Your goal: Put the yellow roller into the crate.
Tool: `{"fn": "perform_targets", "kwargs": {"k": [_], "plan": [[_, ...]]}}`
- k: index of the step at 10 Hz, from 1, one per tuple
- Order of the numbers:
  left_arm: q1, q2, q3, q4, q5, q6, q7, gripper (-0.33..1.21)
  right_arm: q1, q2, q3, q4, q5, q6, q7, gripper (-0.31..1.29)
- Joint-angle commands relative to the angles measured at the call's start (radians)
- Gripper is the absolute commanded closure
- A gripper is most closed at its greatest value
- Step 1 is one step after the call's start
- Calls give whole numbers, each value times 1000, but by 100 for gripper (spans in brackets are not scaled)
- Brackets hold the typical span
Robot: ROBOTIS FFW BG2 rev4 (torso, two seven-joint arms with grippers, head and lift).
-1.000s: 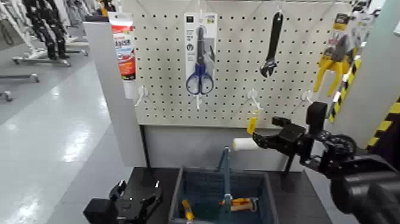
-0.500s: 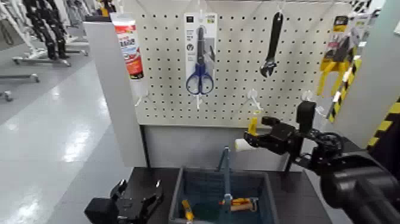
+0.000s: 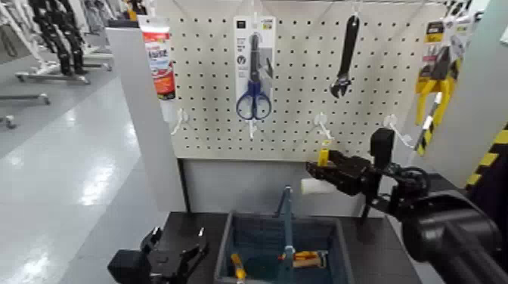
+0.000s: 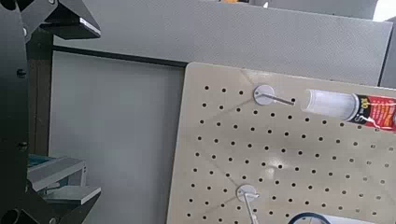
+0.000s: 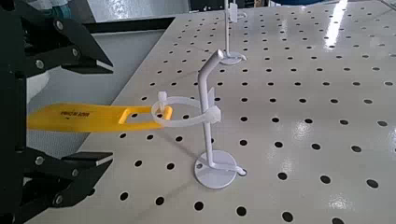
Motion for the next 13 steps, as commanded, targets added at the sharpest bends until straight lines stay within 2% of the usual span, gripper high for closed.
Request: {"fn": "perform_targets", "kwargs": {"k": [1,8,10,13], "plan": [[1,0,1,0,1,0,-3,13,6,2,4,-15,18,3,-5,123],[-3,6,-4,3,1,1,-4,13,33,3,-18,-37,8,-2,6,124],[-3,6,-2,5,1,1,-4,13,70,8,-49,-100,8,15,12,124],[-2,6,-2,5,1,1,-4,13,174,20,-122,-266,17,72,-2,123]]}}
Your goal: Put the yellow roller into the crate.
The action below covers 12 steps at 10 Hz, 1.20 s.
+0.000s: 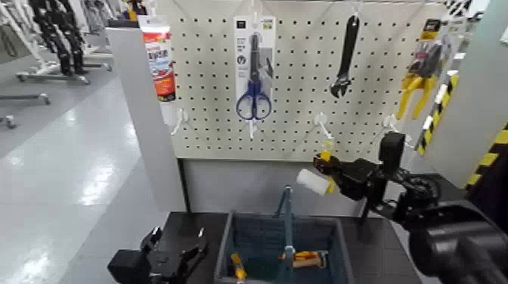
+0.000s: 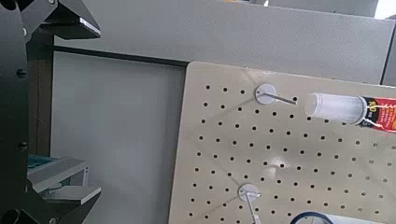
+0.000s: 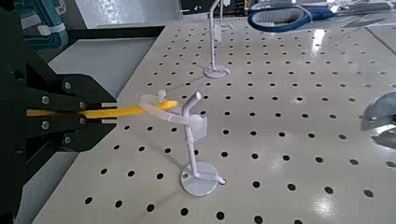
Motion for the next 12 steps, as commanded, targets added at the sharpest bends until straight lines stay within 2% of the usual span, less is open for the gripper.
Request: {"fn": "perform_targets", "kwargs": {"k": [1,7,9,11,12], "plan": [[1,-1,0,0,0,0,0,13,76,10,-55,-124,-3,40,-6,124],[4,-1,3,0,0,0,0,13,193,39,-127,-331,-16,139,-26,124],[4,-2,3,-2,0,0,0,13,253,66,-167,-403,-10,182,-34,124],[4,-2,3,-3,0,0,0,13,302,94,-192,-424,-16,207,-35,124],[4,-1,2,-3,0,0,0,13,320,102,-197,-423,-33,218,-38,124]]}}
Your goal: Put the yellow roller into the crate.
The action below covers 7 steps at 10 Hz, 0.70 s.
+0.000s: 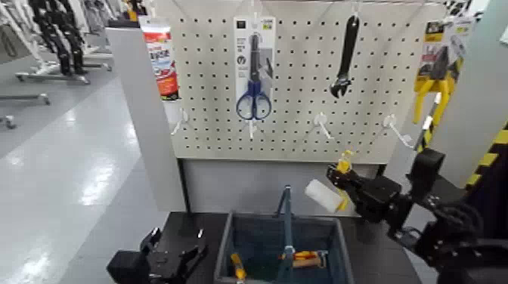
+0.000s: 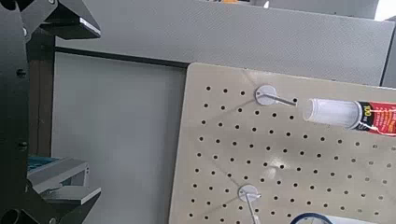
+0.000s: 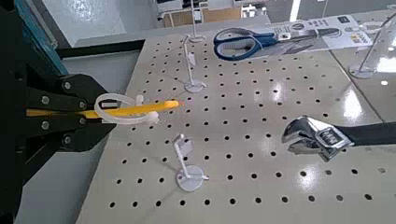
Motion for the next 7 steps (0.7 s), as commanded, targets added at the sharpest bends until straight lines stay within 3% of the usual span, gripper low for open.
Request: {"fn": "perform_targets", "kwargs": {"k": [1,7], "plan": [[0,1,-2,0,0,0,0,13,44,20,-7,11,-41,21,-3,124],[-2,0,-2,0,2,0,0,13,53,41,32,154,-156,87,-2,123]]}}
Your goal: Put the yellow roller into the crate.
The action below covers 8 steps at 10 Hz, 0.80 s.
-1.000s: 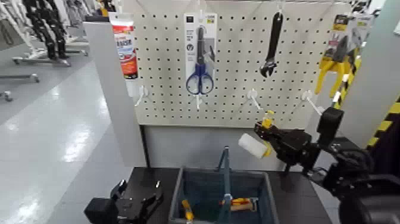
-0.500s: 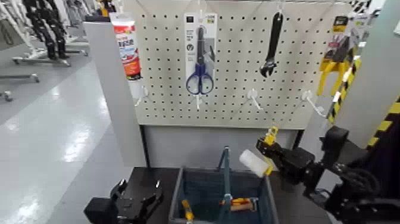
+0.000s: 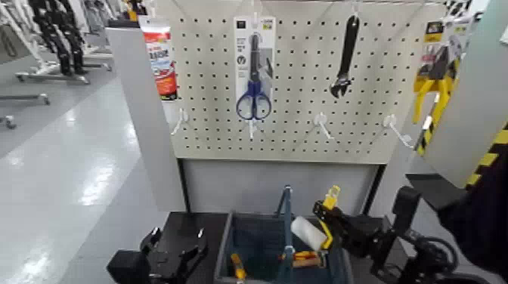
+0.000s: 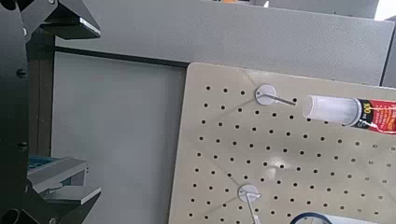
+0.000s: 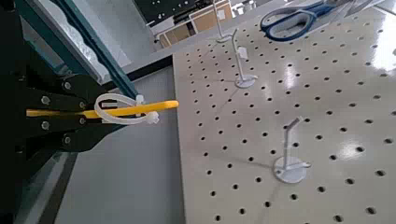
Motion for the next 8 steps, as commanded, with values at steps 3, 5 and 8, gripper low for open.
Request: {"fn": "perform_targets", "kwargs": {"k": [3,5,8], "plan": [[1,-2,0,0,0,0,0,13,-17,-3,35,47,-23,110,17,122],[-1,-2,-2,0,0,0,0,13,-25,-5,43,53,-26,134,31,110],[-1,-2,-2,0,2,0,0,13,-24,-10,31,47,-13,145,37,25]]}}
